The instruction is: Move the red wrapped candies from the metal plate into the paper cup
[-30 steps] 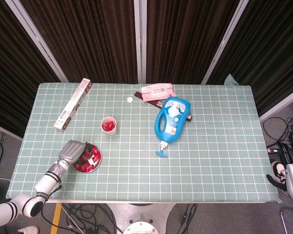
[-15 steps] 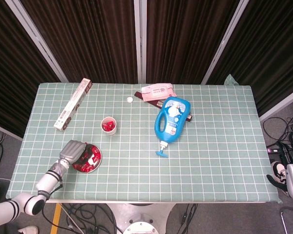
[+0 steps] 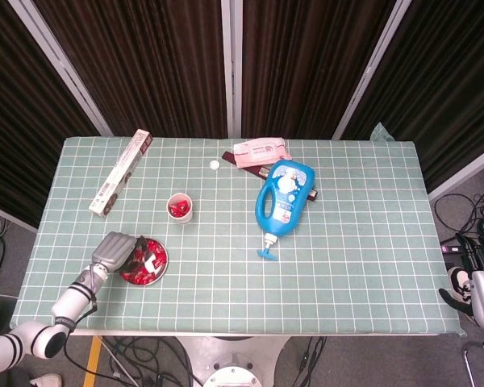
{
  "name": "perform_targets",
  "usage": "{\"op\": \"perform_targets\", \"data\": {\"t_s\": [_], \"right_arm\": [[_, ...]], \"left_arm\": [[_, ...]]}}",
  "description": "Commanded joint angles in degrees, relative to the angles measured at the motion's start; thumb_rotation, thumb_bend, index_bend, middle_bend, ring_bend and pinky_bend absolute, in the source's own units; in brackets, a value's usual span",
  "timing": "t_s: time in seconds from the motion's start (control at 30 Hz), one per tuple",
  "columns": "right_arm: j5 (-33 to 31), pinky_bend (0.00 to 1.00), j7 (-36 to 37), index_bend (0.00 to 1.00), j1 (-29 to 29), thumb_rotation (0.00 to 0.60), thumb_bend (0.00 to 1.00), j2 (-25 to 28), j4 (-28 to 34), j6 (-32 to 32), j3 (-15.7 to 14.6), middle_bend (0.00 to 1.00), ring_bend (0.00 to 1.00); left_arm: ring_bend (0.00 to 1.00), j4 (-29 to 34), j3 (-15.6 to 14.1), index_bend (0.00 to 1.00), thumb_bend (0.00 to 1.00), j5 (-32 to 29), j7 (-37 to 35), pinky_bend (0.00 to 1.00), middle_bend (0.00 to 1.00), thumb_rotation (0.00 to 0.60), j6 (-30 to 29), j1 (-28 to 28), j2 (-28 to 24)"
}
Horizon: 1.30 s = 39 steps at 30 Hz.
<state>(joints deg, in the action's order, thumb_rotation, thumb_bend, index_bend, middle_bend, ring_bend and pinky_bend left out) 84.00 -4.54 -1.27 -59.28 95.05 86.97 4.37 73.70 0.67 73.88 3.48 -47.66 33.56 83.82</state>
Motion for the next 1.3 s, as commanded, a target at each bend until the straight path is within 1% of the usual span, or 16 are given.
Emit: {"op": "perform_targets", "data": {"t_s": [0.03,0.23,0.63,0.7,0.9,1.03,1.17,1.3], "right_arm": [[-0.1,0.34,0.0,0.0,0.1,0.6,0.05,0.0,0.0,0.0,0.0,0.11,0.06],[-0.1,0.34,0.0,0.0,0.3,0.6,0.05,0.0,-0.1,0.2,-0.1,0.11,0.06],[0.1,0.34,-0.2,0.0,0.5,0.6,0.05,0.1,0.3,0.5,-0.2,0.11,0.06],[0.1,0.34,-0.2,0.0,0.5,0.6,0.05,0.1,0.3,0.5,-0.3,0.11,0.06],[0.2,0.34,-0.1,0.0,0.4,0.6,0.05,0.1,0.4,0.4,-0.2,0.11,0.06],[0.4,0.34,0.1,0.0,0.5,0.6,0.05,0.1,0.2,0.5,-0.3,0.11,0.06],[0.3,0.34,0.4,0.0,0.5,0.6,0.05,0.1,0.0,0.6,-0.3,0.11,0.06],[0.2,0.34,0.9,0.0,0.5,0.6,0.05,0.1,-0.5,0.3,-0.3,0.11,0.06]], "left_arm": [[0.93,-0.3,-0.2,0.47,0.33,-0.2,0.3,1.0,0.83,0.6,0.6,0.1,-0.1],[0.93,-1.1,-0.3,0.48,0.33,-0.6,0.6,1.0,0.83,0.6,1.0,0.0,0.3],[0.93,-4.1,-0.2,0.58,0.35,-0.3,-1.3,1.0,0.84,0.6,1.2,-0.4,2.0],[0.93,-4.4,-0.1,0.6,0.36,0.1,-1.6,1.0,0.85,0.6,0.8,-0.4,2.2],[0.93,-5.0,0.1,0.67,0.44,1.5,-3.6,1.0,0.88,0.6,-0.9,-1.0,2.4],[0.93,-4.4,0.2,0.68,0.46,2.3,-4.7,1.0,0.88,0.6,-1.8,-1.2,1.8],[0.93,-1.7,1.4,0.68,0.45,3.0,-6.0,1.0,0.88,0.6,-3.6,-1.1,-0.2],[0.93,1.7,4.2,0.68,0.45,3.0,-7.6,1.0,0.88,0.6,-4.4,0.3,-2.7]]}}
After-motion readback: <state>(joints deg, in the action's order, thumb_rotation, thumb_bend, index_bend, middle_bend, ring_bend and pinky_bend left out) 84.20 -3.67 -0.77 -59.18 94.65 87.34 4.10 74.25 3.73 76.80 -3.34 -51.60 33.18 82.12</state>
